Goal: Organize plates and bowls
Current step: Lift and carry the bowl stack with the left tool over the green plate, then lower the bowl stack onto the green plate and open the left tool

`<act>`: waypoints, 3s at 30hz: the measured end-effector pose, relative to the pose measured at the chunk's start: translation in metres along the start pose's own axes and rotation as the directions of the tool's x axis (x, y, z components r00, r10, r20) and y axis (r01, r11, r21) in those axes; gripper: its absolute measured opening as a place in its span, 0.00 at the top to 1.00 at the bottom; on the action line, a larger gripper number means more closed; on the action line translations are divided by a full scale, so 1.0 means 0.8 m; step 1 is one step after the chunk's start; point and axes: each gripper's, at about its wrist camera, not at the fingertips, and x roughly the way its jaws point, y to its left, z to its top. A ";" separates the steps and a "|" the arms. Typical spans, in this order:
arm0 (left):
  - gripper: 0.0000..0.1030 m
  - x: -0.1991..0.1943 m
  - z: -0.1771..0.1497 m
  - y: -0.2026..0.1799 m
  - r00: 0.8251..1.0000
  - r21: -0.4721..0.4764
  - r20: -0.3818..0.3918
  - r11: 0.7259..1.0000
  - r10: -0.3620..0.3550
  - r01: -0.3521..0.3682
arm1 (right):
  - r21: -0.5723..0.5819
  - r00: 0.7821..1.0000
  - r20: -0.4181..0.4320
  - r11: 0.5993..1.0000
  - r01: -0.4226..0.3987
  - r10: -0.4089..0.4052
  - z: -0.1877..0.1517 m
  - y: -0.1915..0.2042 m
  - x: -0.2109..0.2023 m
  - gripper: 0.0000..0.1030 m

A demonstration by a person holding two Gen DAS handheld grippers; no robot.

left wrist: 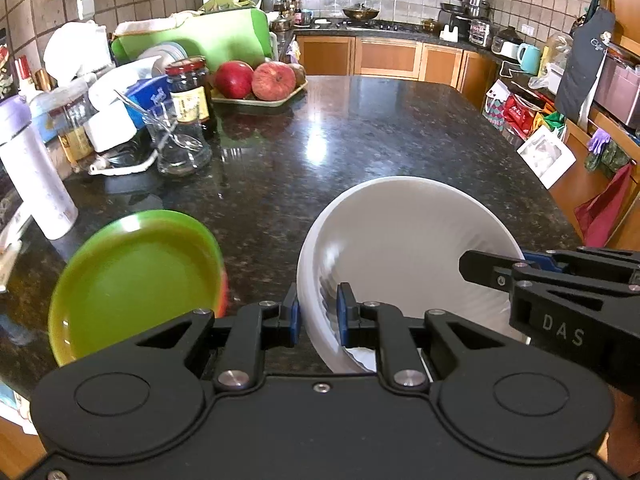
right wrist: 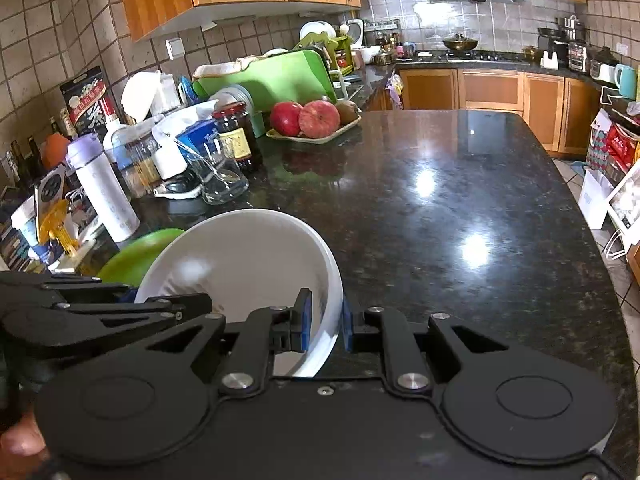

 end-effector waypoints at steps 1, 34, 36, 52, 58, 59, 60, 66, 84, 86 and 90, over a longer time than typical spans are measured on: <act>0.78 -0.002 0.001 0.008 1.000 0.006 0.001 1.000 -0.002 0.002 | 0.006 1.000 0.002 1.000 0.002 -0.002 0.001 0.011 0.001 0.83; 0.78 0.010 0.002 0.215 0.994 0.019 -0.083 0.997 -0.067 0.069 | 0.027 0.996 -0.066 0.998 0.061 -0.059 0.013 0.207 0.106 0.83; 0.78 0.016 0.003 0.220 0.993 0.017 -0.091 0.997 -0.076 0.078 | 0.029 0.996 -0.071 0.998 0.063 -0.061 0.014 0.207 0.111 0.83; 0.67 0.022 0.010 0.229 0.996 0.040 -0.061 0.997 -0.062 0.065 | 0.030 0.997 -0.041 0.997 0.065 -0.063 0.022 0.213 0.122 0.61; 0.48 0.011 0.012 0.238 0.997 0.032 -0.003 0.996 -0.081 0.081 | 0.022 0.990 0.072 0.993 0.120 -0.121 0.019 0.218 0.103 0.44; 0.47 0.007 0.012 0.240 0.997 0.036 0.012 0.996 -0.079 0.078 | 0.017 0.986 0.089 0.991 0.136 -0.137 0.018 0.220 0.099 0.42; 0.46 0.005 0.012 0.241 0.997 0.038 0.023 0.996 -0.077 0.076 | 0.014 0.983 0.103 0.989 0.150 -0.151 0.017 0.222 0.096 0.41; 0.42 -0.008 0.008 0.244 0.995 0.054 0.066 0.996 -0.074 0.071 | 0.039 0.971 0.160 0.984 0.173 -0.177 0.006 0.228 0.070 0.37; 0.42 -0.048 -0.028 0.223 0.994 0.072 0.098 0.996 -0.051 0.044 | 0.010 0.958 0.211 0.980 0.199 -0.196 -0.041 0.247 0.008 0.36; 0.42 -0.051 -0.033 0.219 0.995 0.070 0.093 0.997 -0.049 0.042 | 0.011 0.957 0.215 0.980 0.197 -0.195 -0.049 0.248 -0.001 0.36; 0.42 -0.059 -0.040 0.214 0.997 0.055 0.073 0.998 -0.028 0.024 | 0.011 0.956 0.215 0.979 0.202 -0.200 -0.060 0.251 -0.017 0.36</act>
